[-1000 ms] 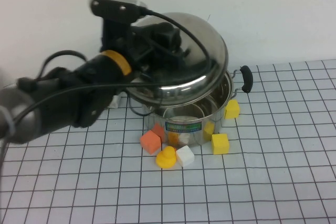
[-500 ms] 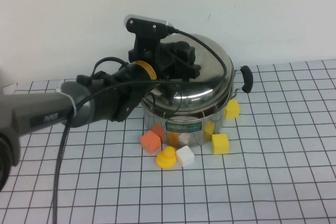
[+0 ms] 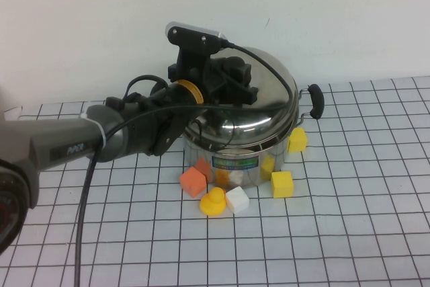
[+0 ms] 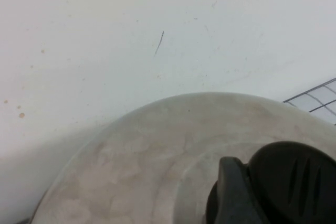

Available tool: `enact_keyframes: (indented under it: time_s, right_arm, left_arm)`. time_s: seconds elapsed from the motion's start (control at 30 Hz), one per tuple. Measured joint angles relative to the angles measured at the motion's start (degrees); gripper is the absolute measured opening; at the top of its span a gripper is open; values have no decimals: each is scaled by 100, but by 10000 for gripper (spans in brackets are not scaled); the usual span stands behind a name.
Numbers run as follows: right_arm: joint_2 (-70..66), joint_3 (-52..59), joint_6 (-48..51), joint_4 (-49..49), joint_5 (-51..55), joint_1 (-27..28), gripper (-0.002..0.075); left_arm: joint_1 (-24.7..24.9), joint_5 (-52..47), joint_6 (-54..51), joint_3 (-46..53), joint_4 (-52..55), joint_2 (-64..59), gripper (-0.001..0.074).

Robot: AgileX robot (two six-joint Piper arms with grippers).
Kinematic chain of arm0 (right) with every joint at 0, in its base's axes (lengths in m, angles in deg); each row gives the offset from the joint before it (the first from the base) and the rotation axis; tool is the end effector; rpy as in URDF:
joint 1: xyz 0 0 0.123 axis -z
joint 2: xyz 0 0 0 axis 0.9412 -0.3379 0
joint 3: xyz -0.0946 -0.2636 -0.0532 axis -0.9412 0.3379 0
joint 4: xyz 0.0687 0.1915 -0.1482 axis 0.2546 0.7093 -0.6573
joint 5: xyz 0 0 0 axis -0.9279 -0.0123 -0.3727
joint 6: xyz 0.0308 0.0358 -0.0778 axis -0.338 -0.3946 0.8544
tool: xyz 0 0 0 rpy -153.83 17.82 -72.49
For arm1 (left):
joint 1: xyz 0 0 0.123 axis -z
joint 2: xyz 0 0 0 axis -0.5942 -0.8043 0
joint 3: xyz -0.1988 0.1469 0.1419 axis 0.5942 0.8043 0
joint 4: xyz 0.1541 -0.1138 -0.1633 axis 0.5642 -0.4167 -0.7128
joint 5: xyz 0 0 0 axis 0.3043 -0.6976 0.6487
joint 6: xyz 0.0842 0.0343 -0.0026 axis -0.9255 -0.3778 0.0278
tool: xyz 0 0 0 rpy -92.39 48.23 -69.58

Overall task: Cover the pot
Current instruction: Place the pot lid on the pot

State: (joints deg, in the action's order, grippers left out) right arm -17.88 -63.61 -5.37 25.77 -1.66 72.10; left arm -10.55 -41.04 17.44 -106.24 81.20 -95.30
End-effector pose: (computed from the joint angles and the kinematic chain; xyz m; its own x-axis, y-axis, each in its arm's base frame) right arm 0.0528 -0.0038 0.1760 -0.2732 -0.1017 -0.9566 0.0247 0.9933 -0.1126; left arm 0.4210 -0.2149 0.2181 -0.1969 -0.0302 -0.9800 0.5079 0.8518 -0.1283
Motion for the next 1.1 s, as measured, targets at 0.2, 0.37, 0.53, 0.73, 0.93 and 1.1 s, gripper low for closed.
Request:
enact_keyframes:
  time_s: [0.2,0.37,0.53,0.73,0.93,1.1]
  right_arm:
    - [0,0,0,0,0,0,9]
    - [0,0,0,0,0,0,9]
    - [0,0,0,0,0,0,9]
    - [0,0,0,0,0,0,9]
    - [0,0,0,0,0,0,9]
    - [0,0,0,0,0,0,9]
  left_arm:
    - [0,55,-189,-47,0,-234,333]
    - [0,125,-213,-47,0,-329,333]
    - [0,302,-224,-47,0,-352,333]
    - [0,608,-232,-47,-12,-364,333]
    - [0,741,-246,-47,-236,-459,333]
    - [0,751,-366,-47,-301,-561,333]
